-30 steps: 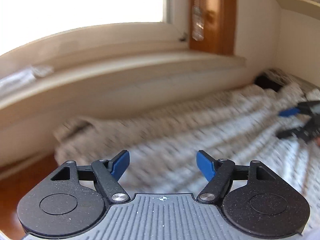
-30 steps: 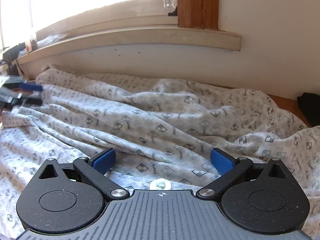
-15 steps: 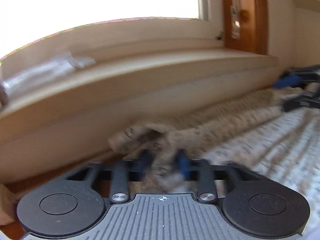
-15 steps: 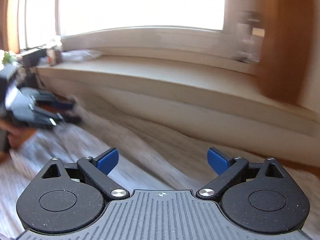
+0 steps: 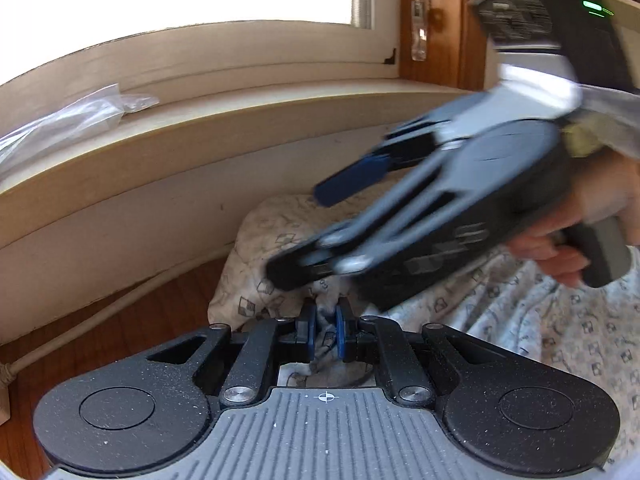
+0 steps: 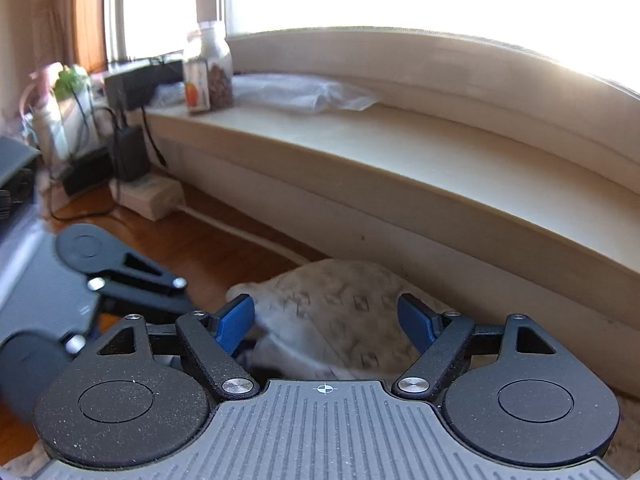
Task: Fold clothes
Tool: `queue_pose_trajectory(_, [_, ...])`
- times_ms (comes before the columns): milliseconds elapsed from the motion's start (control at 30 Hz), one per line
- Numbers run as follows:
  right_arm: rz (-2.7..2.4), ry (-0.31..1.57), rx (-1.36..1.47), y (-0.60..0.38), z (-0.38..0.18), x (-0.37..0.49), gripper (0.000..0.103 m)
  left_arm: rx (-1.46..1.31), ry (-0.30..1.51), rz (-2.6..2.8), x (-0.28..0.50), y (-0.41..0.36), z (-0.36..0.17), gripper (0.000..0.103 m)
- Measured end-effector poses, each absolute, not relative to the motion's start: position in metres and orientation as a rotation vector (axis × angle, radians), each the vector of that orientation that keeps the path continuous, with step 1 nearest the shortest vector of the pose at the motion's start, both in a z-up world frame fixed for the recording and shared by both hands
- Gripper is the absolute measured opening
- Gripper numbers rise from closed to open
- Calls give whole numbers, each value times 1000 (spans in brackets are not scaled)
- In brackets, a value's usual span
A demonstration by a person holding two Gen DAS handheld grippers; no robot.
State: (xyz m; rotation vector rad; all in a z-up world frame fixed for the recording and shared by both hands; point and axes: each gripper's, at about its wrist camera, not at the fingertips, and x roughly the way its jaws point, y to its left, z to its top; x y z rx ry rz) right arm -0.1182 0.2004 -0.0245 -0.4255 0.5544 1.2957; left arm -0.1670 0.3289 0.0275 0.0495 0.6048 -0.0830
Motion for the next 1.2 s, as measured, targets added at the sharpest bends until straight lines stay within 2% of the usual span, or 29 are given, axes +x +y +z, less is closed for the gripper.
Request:
queue_pose_trajectory(67, [1291, 592, -441, 206, -30, -116, 66, 56, 598, -91, -168, 326, 29, 11])
queue_pose_trajectory(133, [1282, 586, -456, 205, -32, -117, 52, 62, 591, -100, -170, 324, 30, 11])
queue_pose_trajectory(167, [1282, 575, -452, 203, -31, -116, 30, 65, 588, -104, -170, 323, 31, 11])
queue_pose_trajectory(200, [1274, 571, -432, 199, -28, -114, 20, 68, 584, -108, -171, 321, 31, 10])
queue_pose_trajectory(233, [1255, 556, -414, 195, -25, -112, 16, 71, 581, -113, -172, 320, 32, 10])
queue_pose_trajectory(600, [1086, 278, -398, 96, 59, -90, 13, 50, 510, -6, -176, 325, 45, 10])
queue_pose_trajectory(767, [822, 181, -408, -2, 121, -38, 12, 43, 483, 109, -169, 334, 49, 8])
queue_pose_trajectory(800, [751, 165, -415, -24, 132, -26, 12, 42, 484, 123, -167, 336, 50, 2])
queue_pose_trajectory(1000, [274, 21, -420, -147, 185, 37, 12, 48, 498, 130, -162, 332, 51, 2])
queue_pose_trajectory(1100, [69, 32, -383, -194, 183, 61, 16, 61, 514, 110, -168, 331, 49, 2])
queue_pose_trajectory(1200, [41, 115, -350, -217, 160, 76, 33, 80, 515, 86, -170, 324, 50, 4])
